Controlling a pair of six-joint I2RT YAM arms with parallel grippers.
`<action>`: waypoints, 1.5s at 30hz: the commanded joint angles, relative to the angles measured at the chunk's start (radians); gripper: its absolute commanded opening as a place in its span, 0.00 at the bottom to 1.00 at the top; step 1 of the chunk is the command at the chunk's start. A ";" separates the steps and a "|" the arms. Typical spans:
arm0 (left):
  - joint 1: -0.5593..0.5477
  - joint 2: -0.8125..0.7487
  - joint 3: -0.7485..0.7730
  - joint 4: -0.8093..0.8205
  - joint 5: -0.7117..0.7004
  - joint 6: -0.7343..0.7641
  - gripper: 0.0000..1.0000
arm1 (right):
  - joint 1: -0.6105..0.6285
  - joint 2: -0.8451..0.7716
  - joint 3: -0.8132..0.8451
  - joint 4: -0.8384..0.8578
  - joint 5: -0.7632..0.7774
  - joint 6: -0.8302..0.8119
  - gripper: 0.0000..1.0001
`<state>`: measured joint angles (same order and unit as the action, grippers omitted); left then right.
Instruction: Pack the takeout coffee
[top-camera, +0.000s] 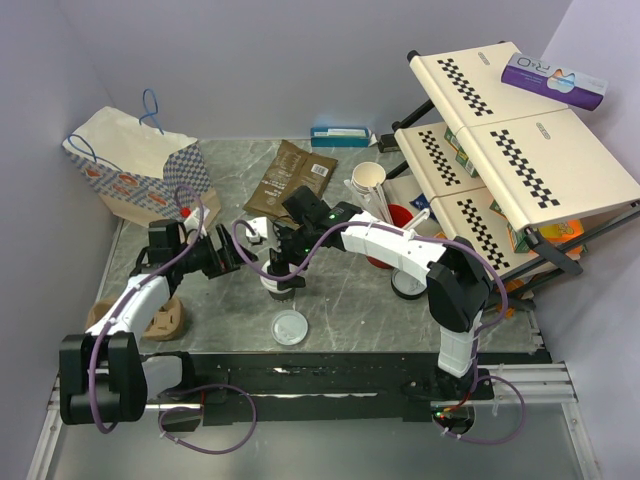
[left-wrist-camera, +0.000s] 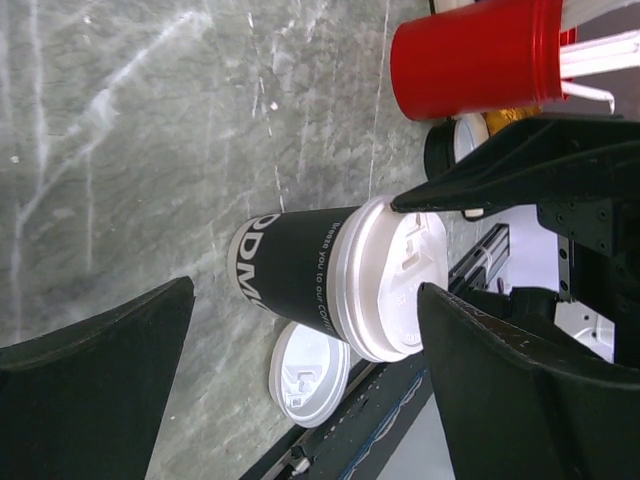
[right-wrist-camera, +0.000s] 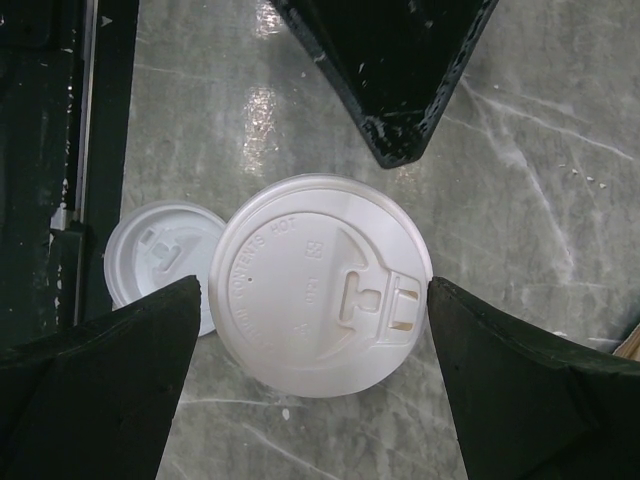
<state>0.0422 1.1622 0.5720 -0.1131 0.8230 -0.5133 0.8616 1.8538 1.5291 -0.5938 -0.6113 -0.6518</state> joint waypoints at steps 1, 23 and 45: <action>-0.030 -0.006 -0.006 0.055 0.013 0.004 0.99 | 0.007 -0.051 -0.012 0.017 -0.019 0.017 1.00; -0.137 0.117 0.026 0.076 0.011 0.006 0.99 | -0.068 -0.149 -0.026 0.095 -0.016 0.236 1.00; -0.139 0.180 0.034 0.069 -0.005 0.030 0.99 | -0.154 -0.004 -0.149 0.233 -0.274 0.643 1.00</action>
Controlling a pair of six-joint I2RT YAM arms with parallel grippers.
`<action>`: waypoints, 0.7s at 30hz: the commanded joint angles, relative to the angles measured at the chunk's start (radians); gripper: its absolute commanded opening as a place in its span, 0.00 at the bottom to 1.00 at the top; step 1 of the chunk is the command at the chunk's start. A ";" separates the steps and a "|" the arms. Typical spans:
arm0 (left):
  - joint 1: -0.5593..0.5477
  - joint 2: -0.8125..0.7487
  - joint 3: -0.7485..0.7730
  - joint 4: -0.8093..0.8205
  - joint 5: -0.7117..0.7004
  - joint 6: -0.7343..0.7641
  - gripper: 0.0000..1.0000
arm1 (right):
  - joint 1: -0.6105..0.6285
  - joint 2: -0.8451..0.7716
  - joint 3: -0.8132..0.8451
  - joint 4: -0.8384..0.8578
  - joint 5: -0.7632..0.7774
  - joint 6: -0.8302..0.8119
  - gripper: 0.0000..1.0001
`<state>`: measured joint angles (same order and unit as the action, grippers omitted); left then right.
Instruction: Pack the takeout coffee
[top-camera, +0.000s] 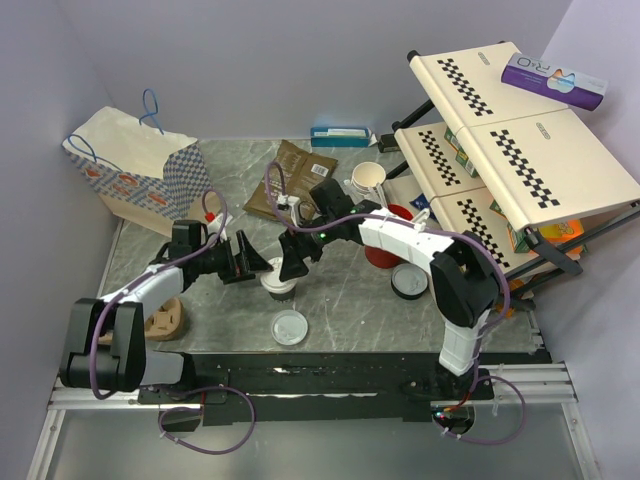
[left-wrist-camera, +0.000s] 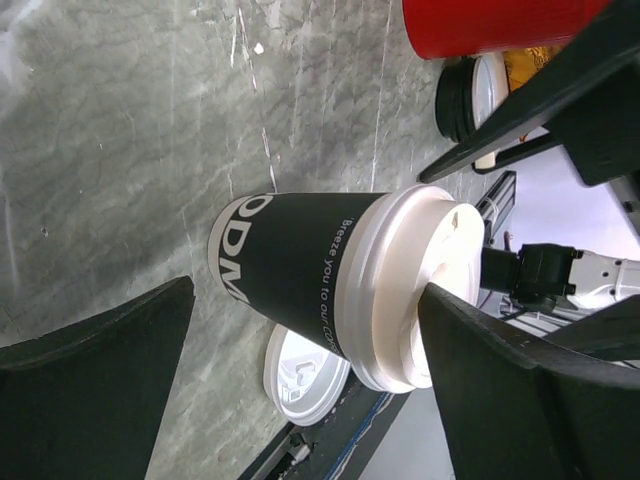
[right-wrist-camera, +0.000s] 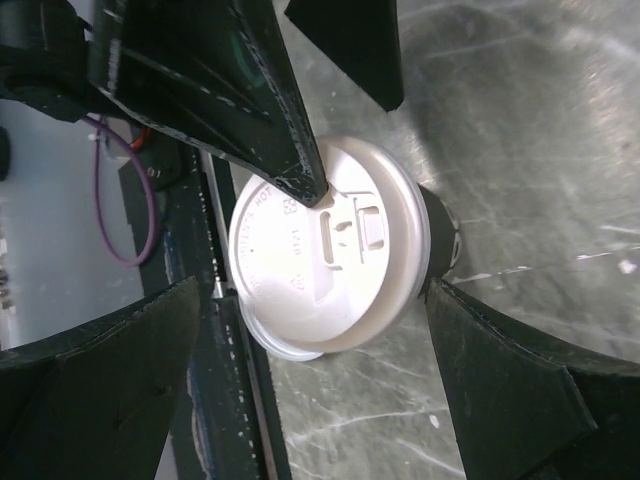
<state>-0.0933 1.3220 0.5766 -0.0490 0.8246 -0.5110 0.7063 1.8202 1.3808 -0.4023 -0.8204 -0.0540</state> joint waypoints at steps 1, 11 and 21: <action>-0.003 0.026 0.031 0.003 -0.005 0.029 0.99 | 0.001 0.033 -0.005 0.039 -0.071 0.043 1.00; -0.003 0.060 0.029 -0.002 -0.019 0.048 0.99 | -0.022 0.094 -0.088 0.106 -0.111 0.051 1.00; 0.000 0.101 0.020 -0.008 -0.012 0.080 0.99 | -0.033 0.126 -0.155 0.214 -0.109 0.114 0.99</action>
<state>-0.0925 1.3903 0.6006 -0.0402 0.8661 -0.4896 0.6788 1.9034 1.2533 -0.2401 -0.9615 0.0364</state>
